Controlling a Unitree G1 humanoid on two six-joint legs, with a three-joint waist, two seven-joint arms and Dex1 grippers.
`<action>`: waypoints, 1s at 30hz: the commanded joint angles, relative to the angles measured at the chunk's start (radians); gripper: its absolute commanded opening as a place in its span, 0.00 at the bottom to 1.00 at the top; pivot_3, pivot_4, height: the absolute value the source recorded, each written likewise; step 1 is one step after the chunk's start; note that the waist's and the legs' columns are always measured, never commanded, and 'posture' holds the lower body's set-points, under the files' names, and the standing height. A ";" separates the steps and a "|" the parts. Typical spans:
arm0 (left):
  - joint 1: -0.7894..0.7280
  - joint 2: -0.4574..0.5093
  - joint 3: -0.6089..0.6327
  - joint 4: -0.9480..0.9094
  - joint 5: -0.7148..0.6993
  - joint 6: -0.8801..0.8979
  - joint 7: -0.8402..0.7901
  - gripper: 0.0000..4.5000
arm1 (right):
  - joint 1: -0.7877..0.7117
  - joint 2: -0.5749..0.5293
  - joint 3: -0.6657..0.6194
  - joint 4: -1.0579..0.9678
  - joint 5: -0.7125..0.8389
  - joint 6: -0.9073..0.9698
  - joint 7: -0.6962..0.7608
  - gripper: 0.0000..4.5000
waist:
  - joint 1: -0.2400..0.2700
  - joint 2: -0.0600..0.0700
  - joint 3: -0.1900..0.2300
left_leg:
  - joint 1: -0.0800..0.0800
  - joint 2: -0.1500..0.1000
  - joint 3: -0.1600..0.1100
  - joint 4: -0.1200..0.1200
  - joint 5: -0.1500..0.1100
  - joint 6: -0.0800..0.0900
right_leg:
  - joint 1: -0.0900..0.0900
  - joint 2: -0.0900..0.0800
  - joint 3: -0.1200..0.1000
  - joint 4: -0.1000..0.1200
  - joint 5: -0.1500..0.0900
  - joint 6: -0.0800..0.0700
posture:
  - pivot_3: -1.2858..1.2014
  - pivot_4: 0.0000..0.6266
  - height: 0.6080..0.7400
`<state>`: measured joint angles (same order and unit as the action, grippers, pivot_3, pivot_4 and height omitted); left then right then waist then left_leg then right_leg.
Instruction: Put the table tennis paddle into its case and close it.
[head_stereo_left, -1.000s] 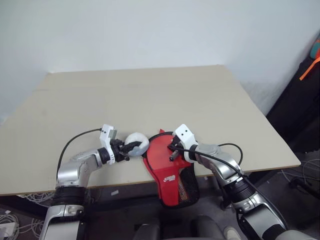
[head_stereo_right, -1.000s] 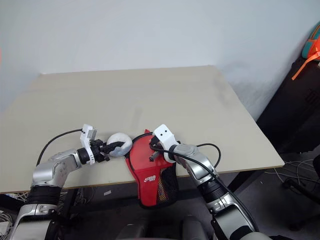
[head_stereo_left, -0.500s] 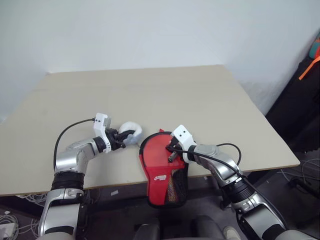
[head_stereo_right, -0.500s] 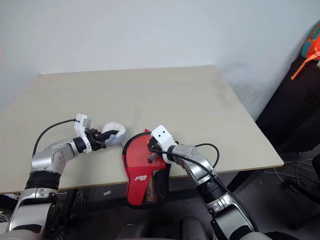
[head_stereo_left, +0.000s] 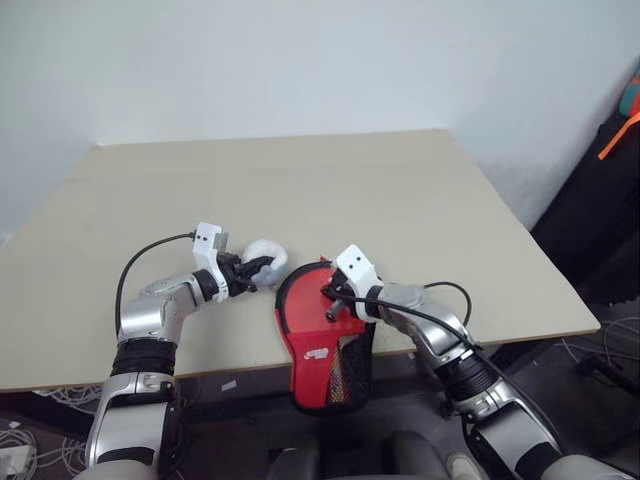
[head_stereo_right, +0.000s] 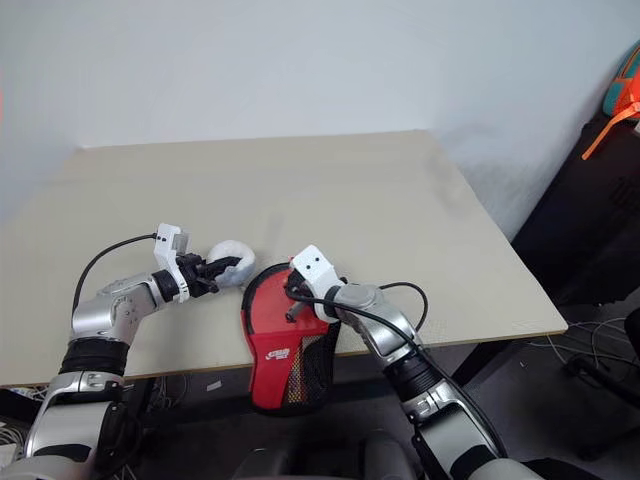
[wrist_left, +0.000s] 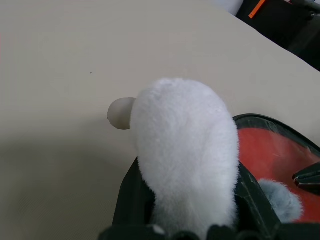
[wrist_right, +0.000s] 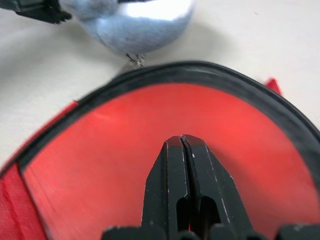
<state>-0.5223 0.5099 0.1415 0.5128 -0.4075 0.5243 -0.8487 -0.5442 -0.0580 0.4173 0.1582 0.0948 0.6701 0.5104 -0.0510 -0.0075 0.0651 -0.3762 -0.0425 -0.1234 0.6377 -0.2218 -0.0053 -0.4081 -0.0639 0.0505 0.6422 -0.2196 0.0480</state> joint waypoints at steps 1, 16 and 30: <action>-0.016 0.001 0.019 -0.041 -0.003 -0.021 0.005 0.14 | -0.025 0.017 0.008 0.004 -0.015 -0.035 0.009 0.00 | 0.000 0.000 0.000 | 0.000 0.000 0.000 0.000 0.000 0.000 | 0.000 0.000 0.000 0.000 0.000 0.000 | 0.52 0.00 0.99; 0.002 -0.001 0.023 -0.064 -0.007 -0.012 0.022 0.14 | -0.022 0.086 0.012 0.133 -0.041 -0.129 0.019 0.00 | -0.001 0.000 0.000 | 0.001 0.000 0.000 0.000 0.000 0.000 | 0.000 0.000 0.000 0.000 0.000 0.000 | 0.52 0.00 0.99; -0.143 0.005 0.003 0.145 0.075 -0.140 0.037 0.14 | -0.011 0.079 0.010 0.185 -0.070 -0.168 0.046 0.00 | -0.001 0.000 0.000 | 0.001 0.000 0.000 0.000 0.001 -0.001 | 0.001 0.001 0.000 0.001 0.000 -0.001 | 0.52 0.00 0.99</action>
<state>-0.5977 0.5012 0.1251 0.6475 -0.3512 0.4469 -0.8276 -0.5487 0.0237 0.4280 0.3217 0.0370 0.4942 0.5496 -0.0517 -0.0078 0.0648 -0.3750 -0.0424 -0.1239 0.6375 -0.2210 -0.0065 -0.4073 -0.0632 0.0503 0.6430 -0.2191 0.0473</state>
